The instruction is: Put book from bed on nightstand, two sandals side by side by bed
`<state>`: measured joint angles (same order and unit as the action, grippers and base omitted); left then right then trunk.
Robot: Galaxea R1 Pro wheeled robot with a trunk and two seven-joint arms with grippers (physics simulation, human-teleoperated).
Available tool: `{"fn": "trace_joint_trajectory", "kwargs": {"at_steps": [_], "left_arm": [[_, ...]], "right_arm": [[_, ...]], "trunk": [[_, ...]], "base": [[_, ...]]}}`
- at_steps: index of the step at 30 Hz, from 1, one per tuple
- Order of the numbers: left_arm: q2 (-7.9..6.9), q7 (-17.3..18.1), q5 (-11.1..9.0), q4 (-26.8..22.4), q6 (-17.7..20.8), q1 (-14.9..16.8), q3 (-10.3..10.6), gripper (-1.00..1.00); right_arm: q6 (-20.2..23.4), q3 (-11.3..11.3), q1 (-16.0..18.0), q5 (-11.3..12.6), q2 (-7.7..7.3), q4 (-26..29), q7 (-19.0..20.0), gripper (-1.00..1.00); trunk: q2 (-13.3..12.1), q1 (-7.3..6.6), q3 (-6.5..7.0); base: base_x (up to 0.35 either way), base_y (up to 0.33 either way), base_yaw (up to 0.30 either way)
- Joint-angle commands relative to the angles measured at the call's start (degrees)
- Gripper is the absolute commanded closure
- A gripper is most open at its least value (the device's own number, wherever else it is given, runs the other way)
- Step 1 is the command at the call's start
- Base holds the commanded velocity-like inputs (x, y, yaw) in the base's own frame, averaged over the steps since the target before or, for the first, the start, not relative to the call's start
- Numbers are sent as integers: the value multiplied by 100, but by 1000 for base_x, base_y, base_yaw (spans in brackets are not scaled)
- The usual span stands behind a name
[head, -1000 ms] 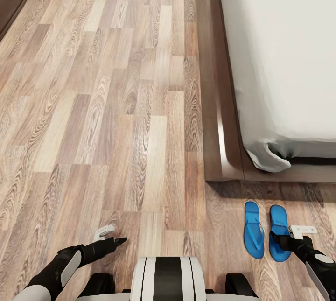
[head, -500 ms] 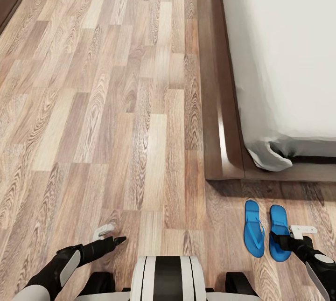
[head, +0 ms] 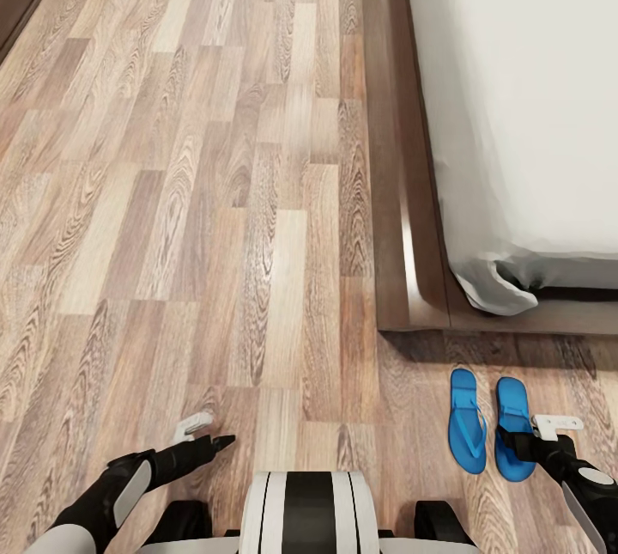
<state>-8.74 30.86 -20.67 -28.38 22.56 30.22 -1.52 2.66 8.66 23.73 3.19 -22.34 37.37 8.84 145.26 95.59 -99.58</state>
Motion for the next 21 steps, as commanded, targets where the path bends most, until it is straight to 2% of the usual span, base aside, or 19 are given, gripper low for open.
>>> {"fn": "trace_joint_trajectory", "kwargs": {"at_steps": [1, 13, 14, 21], "left_arm": [[30, 17, -104, -1, 21, 1, -15, -100], [30, 17, -104, -1, 21, 1, -15, -100], [30, 17, -104, -1, 21, 1, -15, -100], [30, 17, -104, -1, 21, 0, -15, -100]], "right_arm": [[28, 21, 0, 33, 2, 7, 39, 100], [25, 21, 0, 33, 2, 7, 41, 100], [24, 21, 0, 33, 2, 7, 40, -100], [25, 21, 0, 33, 2, 7, 45, -100]], "trunk": [[1, 1, -3], [1, 1, -3], [1, 1, -3], [1, 1, -3]], "base": [[0, 0, 0], [0, 0, 0], [0, 0, 0], [0, 0, 0]]}}
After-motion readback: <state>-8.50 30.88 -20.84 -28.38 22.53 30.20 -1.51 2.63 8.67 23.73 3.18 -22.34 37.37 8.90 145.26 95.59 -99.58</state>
